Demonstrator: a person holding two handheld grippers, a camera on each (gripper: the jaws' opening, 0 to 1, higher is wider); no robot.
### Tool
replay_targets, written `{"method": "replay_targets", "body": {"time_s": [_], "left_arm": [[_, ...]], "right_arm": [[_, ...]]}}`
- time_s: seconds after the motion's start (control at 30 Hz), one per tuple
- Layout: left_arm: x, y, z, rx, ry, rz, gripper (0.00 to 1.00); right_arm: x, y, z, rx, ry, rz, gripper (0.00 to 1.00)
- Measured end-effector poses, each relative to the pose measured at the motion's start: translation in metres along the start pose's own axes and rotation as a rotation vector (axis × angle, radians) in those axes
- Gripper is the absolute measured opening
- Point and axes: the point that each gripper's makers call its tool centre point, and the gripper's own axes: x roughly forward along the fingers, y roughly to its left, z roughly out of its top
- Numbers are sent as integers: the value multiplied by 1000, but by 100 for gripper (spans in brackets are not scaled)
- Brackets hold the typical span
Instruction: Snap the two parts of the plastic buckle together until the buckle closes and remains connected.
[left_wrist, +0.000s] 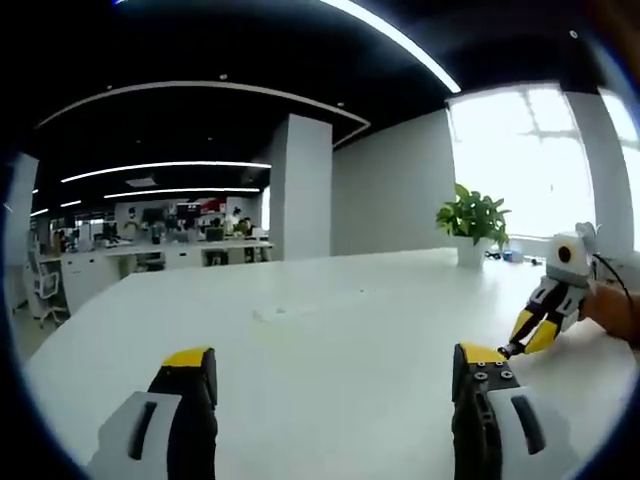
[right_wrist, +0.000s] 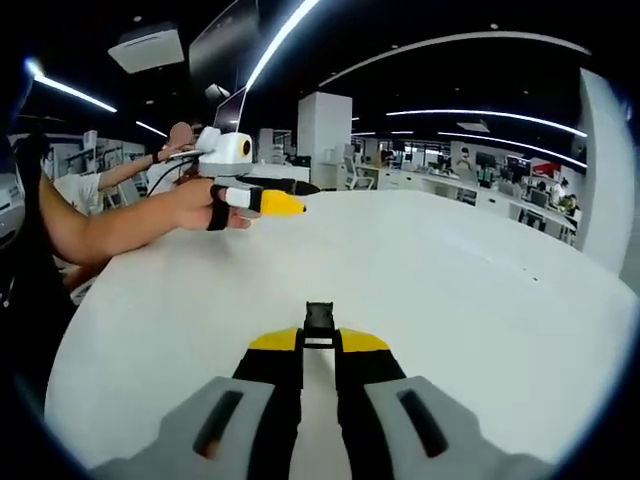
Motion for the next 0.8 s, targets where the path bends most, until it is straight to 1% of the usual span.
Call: {"method": "replay_targets", "body": {"time_s": [0.17, 0.27, 0.47, 0.53, 0.63, 0.67, 0.8], "left_arm": [[2, -4, -3, 7, 8, -13, 99], [3, -7, -5, 11, 25, -23, 99], [5, -20, -8, 34, 45, -71, 99], [7, -22, -10, 46, 50, -75, 99], [8, -26, -13, 66, 67, -81, 99], [8, -26, -14, 63, 78, -77, 99], [8, -28, -15, 54, 84, -84, 99]], "right_arm": [[1, -10, 3, 10, -1, -21, 9], [2, -16, 6, 15, -5, -34, 9], [5, -29, 8, 35, -8, -74, 9], [5, -34, 8, 44, -5, -93, 9], [7, -36, 7, 50, -5, -102, 9], [7, -37, 6, 53, -5, -108, 9], [9, -44, 6, 62, -5, -129, 9]]}}
